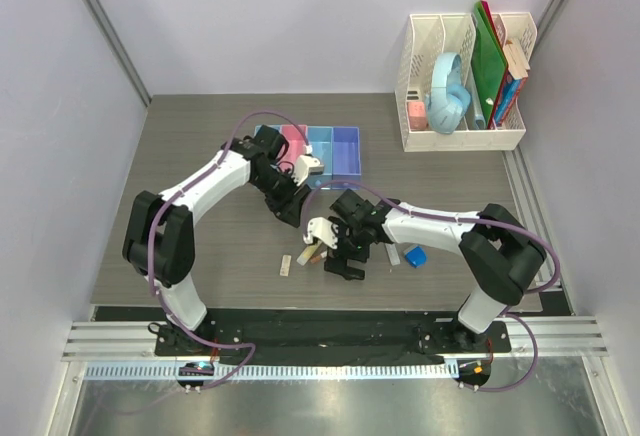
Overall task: Sort the stationery into containers
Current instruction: Pick up the pen from the center of the board.
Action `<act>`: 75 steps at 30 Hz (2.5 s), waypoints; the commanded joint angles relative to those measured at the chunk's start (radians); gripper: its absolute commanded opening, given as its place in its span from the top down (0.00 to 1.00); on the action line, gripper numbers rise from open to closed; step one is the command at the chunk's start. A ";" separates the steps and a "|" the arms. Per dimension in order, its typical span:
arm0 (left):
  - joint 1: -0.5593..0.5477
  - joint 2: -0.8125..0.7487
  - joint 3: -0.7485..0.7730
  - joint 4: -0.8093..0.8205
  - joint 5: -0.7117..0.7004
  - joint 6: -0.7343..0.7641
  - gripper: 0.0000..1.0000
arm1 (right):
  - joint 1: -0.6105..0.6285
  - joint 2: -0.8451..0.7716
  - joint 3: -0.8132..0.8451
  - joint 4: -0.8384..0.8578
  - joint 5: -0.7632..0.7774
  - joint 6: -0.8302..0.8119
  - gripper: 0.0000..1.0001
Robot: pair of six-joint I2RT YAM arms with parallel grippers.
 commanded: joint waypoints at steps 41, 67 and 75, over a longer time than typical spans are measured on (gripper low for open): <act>-0.221 0.067 0.043 0.138 0.006 -0.134 0.61 | -0.308 -0.407 -0.047 -0.101 0.168 0.023 0.00; -0.270 0.087 -0.073 0.177 -0.019 -0.148 0.61 | -0.375 -0.643 -0.085 0.232 0.567 0.118 0.00; -0.315 0.108 -0.097 0.220 -0.030 -0.186 0.61 | -0.472 -0.635 -0.057 0.269 0.547 0.161 0.00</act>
